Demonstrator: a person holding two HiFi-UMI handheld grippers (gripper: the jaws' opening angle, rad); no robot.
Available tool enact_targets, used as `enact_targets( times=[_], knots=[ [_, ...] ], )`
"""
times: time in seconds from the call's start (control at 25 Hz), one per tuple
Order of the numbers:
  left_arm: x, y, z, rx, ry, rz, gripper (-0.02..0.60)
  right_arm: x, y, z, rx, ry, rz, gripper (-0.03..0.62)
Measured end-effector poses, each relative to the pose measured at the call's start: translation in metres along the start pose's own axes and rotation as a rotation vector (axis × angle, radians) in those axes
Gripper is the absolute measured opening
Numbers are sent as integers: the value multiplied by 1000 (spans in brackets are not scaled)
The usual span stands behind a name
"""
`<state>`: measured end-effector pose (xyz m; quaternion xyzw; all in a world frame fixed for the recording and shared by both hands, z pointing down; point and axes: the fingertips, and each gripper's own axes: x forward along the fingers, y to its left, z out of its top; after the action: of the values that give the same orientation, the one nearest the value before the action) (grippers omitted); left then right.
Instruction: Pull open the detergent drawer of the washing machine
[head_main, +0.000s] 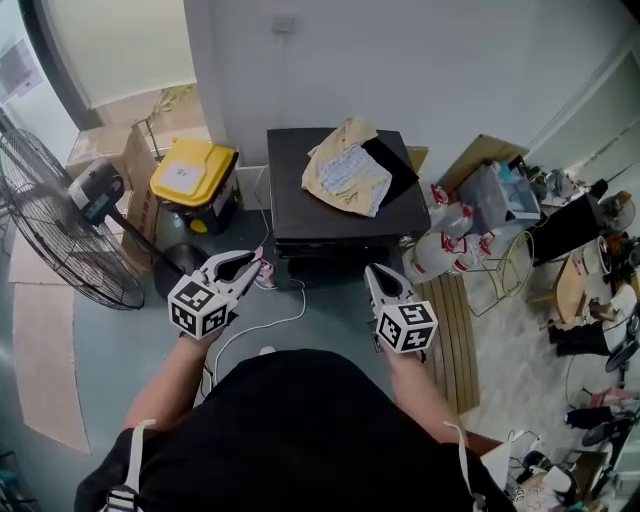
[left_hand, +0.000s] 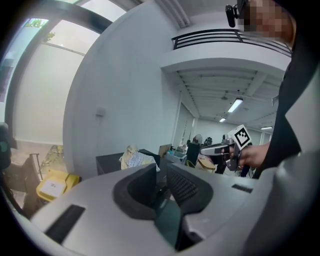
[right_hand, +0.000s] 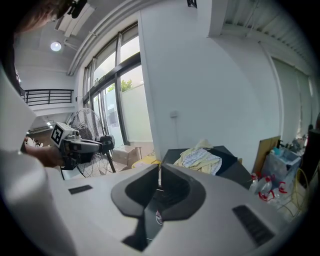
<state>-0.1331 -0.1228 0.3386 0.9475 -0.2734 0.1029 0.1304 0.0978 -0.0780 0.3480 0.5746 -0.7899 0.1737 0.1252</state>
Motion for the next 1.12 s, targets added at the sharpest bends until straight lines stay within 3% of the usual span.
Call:
enact_targets(
  times=[0.28, 0.68, 1.12],
  knots=[
    [-5, 20, -1, 11, 0, -39, 71, 11, 12, -1, 15, -1, -48, 17],
    [-9, 35, -10, 1, 17, -47, 71, 27, 21, -7, 36, 16, -42, 17],
    [23, 33, -10, -3, 43, -19, 71, 37, -19, -19, 65, 41, -19, 17]
  ],
)
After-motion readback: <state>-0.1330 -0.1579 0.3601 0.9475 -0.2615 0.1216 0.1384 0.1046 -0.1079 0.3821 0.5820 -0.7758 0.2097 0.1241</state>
